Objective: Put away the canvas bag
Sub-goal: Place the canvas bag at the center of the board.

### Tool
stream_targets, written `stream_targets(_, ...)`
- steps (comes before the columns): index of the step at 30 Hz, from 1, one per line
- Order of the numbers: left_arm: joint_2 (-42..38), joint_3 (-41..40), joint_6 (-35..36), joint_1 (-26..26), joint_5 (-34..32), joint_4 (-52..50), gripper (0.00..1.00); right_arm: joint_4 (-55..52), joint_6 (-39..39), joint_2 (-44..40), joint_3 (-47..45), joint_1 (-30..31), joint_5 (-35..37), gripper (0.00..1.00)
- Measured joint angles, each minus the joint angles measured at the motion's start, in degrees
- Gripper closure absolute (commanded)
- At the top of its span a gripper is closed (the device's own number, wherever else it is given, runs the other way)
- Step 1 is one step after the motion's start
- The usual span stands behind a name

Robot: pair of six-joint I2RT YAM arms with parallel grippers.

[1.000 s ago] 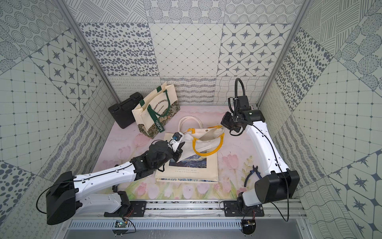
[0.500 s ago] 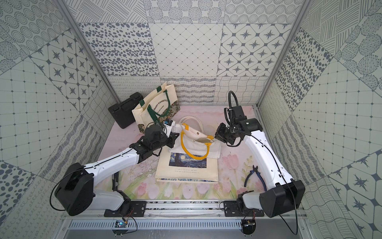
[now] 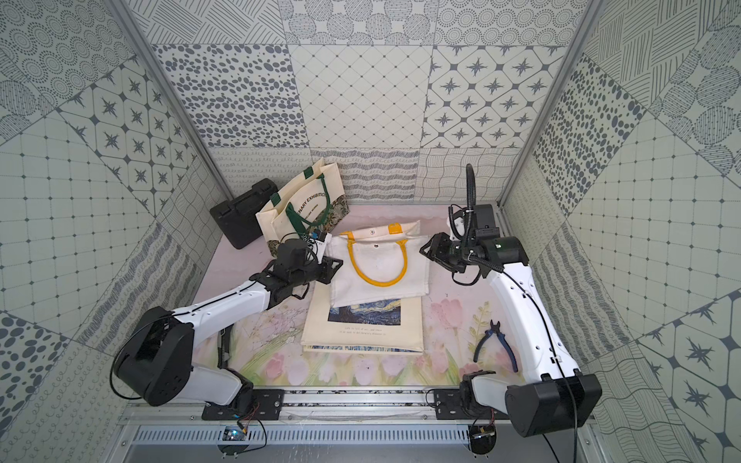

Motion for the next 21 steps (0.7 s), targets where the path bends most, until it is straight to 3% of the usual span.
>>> stream_targets(5, 0.1, -0.5, -0.4, 0.4, 0.7, 1.2, 0.39, 17.8, -4.2, -7.1, -13.9, -0.2, 0.1, 0.54)
stream_targets(11, -3.4, -1.4, -0.7, 0.4, 0.9, 1.2, 0.35, 46.7, -12.9, -15.0, -34.7, -0.8, 0.5, 0.51)
stream_targets(15, -8.9, -2.2, -1.1, 0.4, 0.6, 0.3, 0.35, 57.2, -17.4, -12.8, -37.4, -2.9, -2.4, 0.47)
stream_targets(21, -17.5, -3.0, -1.3, 0.4, 0.4, -2.9, 0.34, 69.2, -17.1, -7.5, -36.2, -5.2, -6.1, 0.47)
